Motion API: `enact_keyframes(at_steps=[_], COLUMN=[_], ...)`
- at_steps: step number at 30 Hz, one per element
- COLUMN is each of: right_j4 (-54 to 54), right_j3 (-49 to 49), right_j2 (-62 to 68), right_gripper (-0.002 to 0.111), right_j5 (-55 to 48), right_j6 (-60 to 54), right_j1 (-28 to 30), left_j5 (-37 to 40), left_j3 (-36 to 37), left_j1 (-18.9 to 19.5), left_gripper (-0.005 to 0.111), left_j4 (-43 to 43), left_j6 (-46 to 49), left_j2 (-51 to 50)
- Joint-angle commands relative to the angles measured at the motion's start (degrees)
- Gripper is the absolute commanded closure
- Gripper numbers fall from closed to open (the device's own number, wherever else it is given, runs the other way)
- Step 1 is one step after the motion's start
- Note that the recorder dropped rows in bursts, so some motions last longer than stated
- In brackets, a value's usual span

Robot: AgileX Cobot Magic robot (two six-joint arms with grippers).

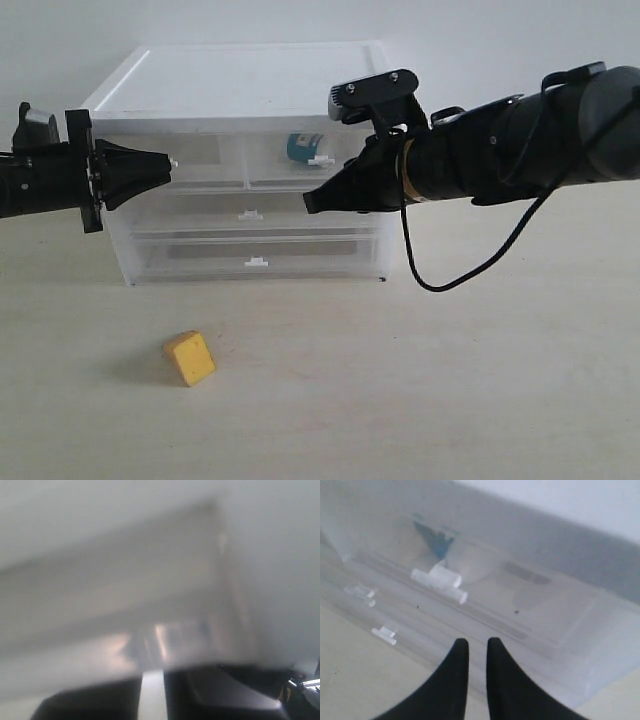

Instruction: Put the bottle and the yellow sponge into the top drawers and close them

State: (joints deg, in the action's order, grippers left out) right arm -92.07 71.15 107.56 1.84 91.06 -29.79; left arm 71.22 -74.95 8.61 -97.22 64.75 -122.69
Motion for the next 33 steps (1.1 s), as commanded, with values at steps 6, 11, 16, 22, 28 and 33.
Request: enact_keyframes(at_steps=[6,11,16,22,28,33], right_j4=[0.10,0.10,0.10,0.10,0.22,0.22], right_j3=[3.26,4.89,4.98,4.98,4.98,4.98], right_j2=[0.73,2.21,3.23,3.35,3.35,3.35], right_gripper=[0.099,0.099,0.099,0.099,0.099,0.099], right_j5=[-3.69,-3.07,-3.41,-3.18,-3.18,-3.09], right_j6=[-0.28,-0.28,-0.28,-0.03,-0.03,0.54], right_j1=[0.13,0.13,0.13,0.13,0.13,0.13], left_j5=[-1.25,-1.25,-1.25,-1.25,-1.25,-1.25], left_j3=[-0.66,0.28,3.44,8.42,13.87,18.32], left_j1=[0.10,0.10,0.10,0.10,0.10,0.10], left_gripper=[0.100,0.103,0.103,0.103,0.103,0.103], left_j4=[-2.73,-2.73,-2.73,-2.30,-1.34,-0.93], left_j6=[1.30,1.30,2.42,3.02,4.34,5.55], left_j2=[0.01,0.46,3.15,8.16,12.89,15.81])
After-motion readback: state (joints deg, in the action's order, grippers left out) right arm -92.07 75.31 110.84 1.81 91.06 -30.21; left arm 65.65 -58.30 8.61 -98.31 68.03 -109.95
